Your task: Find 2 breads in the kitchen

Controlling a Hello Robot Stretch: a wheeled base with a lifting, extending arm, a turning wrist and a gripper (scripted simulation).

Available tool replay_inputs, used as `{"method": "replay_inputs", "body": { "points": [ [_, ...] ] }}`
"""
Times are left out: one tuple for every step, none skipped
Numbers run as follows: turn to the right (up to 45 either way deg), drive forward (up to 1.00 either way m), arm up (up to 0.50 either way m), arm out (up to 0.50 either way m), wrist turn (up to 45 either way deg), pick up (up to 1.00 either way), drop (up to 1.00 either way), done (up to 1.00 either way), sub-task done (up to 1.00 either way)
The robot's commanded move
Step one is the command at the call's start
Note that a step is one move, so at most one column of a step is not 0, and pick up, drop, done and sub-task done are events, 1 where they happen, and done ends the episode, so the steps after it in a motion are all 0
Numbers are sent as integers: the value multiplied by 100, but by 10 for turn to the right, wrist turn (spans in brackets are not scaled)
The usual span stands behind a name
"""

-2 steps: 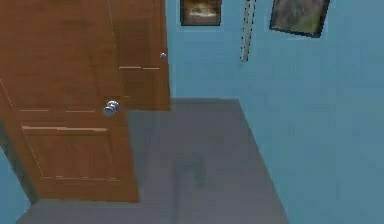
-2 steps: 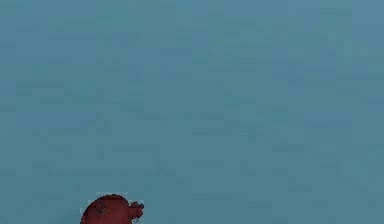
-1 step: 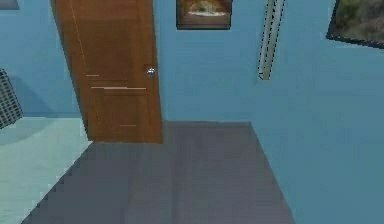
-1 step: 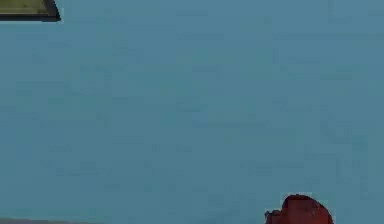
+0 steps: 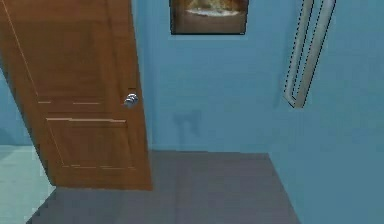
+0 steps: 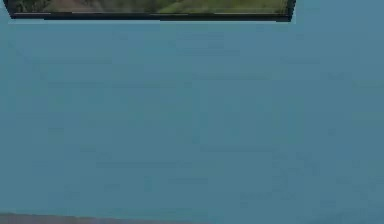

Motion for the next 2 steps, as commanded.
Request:
{"method": "replay_inputs", "body": {
  "points": [
    [-450, 0, 0, 0, 0, 0, 0, 0, 0],
    [-390, 0, 0, 0, 0, 0, 0, 0, 0]
  ]
}}
